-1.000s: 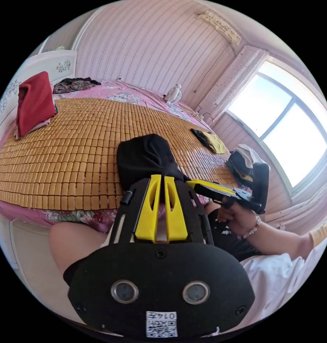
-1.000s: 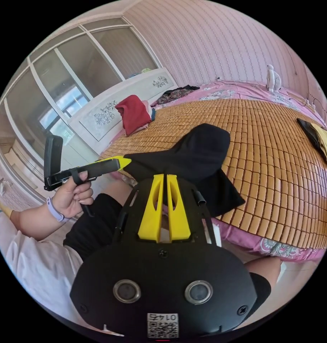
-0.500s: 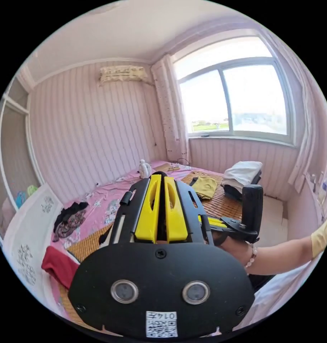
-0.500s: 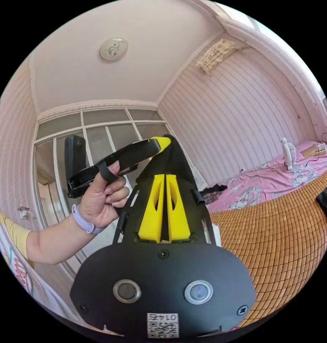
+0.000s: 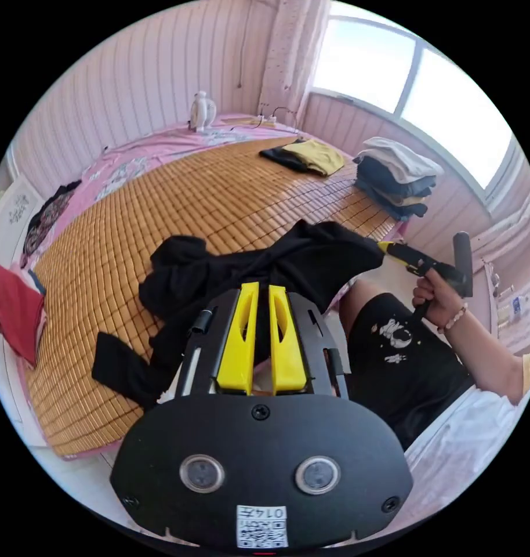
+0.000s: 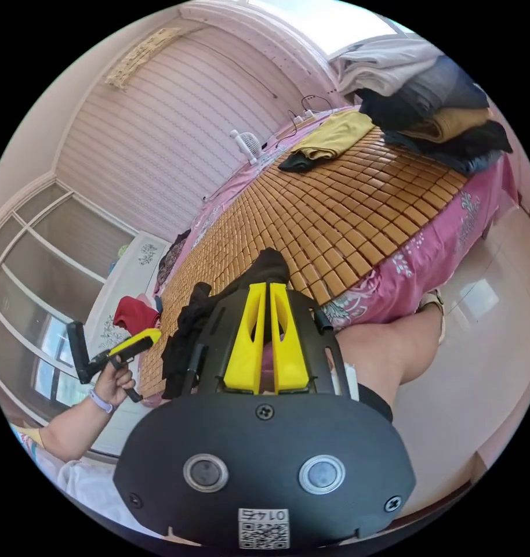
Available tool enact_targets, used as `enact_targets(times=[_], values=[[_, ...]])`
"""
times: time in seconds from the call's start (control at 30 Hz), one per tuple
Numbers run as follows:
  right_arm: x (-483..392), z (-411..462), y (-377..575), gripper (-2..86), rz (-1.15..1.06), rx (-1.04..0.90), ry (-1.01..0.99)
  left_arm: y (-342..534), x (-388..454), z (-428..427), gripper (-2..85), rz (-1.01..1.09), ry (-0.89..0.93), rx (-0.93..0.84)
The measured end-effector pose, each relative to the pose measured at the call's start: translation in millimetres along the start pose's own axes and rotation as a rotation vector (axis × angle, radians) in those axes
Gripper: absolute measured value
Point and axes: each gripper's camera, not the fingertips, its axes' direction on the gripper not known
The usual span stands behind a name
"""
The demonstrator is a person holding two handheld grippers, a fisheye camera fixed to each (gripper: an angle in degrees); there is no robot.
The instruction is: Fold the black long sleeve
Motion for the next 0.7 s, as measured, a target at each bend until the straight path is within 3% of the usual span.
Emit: enact_targets(times=[0.23,0.4,0.5,0.7], values=[[42.6,-6.9,7.8,1.0,0.141,0.012,-0.106,68.4,-73.0,7.0,2.2,-0.331,-0.036,-0.108],[59.6,-26.9,19.6,2.8,0.207,0.121,-0.100,65.0,-71.4,13.0,13.4,-0.345,-0.039,-0.142],[63.4,-31.1,23.2,5.8,0.212,0.139,-0.089,58.1,-57.6,26.5,13.2,-0.309,-0.099,-0.219],[52.2,1.9,14.3,7.7,0.135,-0.051,-0.140,44.7,-38.5,31.2,7.4,-0.262,-0.197,-0.308]])
